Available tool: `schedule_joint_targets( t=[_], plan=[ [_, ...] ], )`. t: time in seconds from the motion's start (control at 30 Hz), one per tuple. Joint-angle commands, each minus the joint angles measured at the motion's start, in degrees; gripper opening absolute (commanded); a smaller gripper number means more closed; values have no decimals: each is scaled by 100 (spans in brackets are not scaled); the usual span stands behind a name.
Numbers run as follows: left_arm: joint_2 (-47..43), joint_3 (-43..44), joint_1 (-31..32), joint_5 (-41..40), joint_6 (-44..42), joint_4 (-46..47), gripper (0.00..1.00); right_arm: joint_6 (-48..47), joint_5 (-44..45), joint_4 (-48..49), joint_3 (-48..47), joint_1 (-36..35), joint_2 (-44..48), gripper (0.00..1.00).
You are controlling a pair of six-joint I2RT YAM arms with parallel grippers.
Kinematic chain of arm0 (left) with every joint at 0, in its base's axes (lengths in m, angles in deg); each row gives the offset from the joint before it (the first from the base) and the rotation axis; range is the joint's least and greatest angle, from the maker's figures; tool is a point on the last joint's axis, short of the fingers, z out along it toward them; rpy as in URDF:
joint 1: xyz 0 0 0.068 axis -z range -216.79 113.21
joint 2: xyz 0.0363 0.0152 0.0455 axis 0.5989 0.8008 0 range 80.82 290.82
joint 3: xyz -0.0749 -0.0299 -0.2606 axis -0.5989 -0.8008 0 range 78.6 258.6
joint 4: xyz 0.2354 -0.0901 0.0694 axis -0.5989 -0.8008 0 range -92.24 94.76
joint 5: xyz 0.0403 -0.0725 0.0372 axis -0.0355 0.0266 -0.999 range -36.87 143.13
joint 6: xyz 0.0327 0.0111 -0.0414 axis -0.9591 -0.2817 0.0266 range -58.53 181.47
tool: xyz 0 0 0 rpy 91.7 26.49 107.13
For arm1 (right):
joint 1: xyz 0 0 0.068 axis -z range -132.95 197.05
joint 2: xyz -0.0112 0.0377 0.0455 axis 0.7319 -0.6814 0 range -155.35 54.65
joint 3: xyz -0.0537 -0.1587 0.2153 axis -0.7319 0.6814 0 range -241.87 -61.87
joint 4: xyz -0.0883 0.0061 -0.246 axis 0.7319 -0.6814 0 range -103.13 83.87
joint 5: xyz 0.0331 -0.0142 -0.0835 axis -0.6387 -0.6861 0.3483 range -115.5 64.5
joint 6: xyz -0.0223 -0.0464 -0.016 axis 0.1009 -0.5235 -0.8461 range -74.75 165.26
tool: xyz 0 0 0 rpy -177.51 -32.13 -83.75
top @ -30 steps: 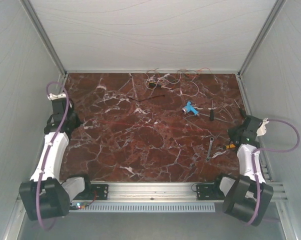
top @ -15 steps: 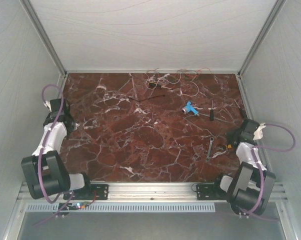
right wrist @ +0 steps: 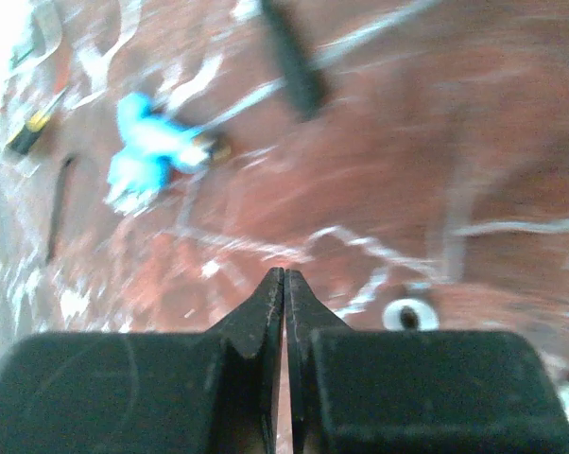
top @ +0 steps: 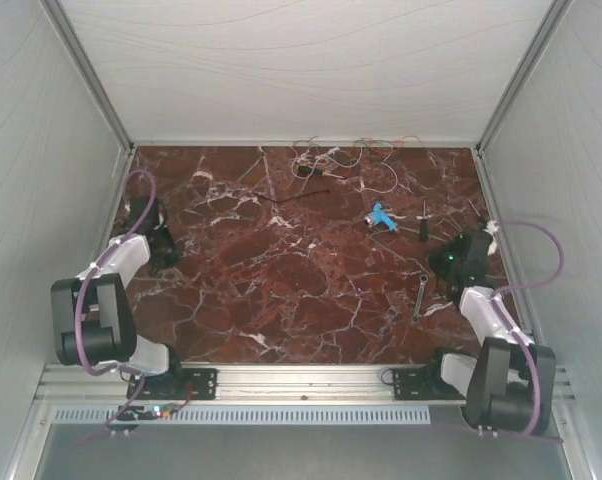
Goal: Zip-tie the wires
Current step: Straighten the cable at the center of the board.
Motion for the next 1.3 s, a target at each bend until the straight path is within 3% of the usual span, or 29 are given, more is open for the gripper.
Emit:
schedule_joint_targets(
  t=[0.0,0.13,0.27,0.47,0.6,0.8,1.03,1.27],
  plan=[
    [193,245,641,262,-267,-52,0,-947,-696,1058,-87,-978,598,5],
    [261,250,1348,509,-538,-242,0,-1705,-1149,1308,-301,-2010,909,28],
    [105,229,2228,618,-617,-281,0,-2511,-1478,1110,-808,-3254,660,43],
    [-68,163,2588,911,-627,-241,0,-3079,-845,841,-1619,-4760,-540,56],
    [-208,106,2671,949,-615,-195,0,-3511,-300,566,-2570,-5290,-1777,67],
    [-216,123,2672,831,-573,-216,0,-3513,-315,-190,-3956,-5467,-3514,65],
    [-316,128,2663,756,-552,-242,0,-1765,-406,129,-4517,-5705,-4674,64],
    [-341,148,2665,743,-550,-261,0,-929,140,111,-5214,-5900,-5543,66]
  ],
)
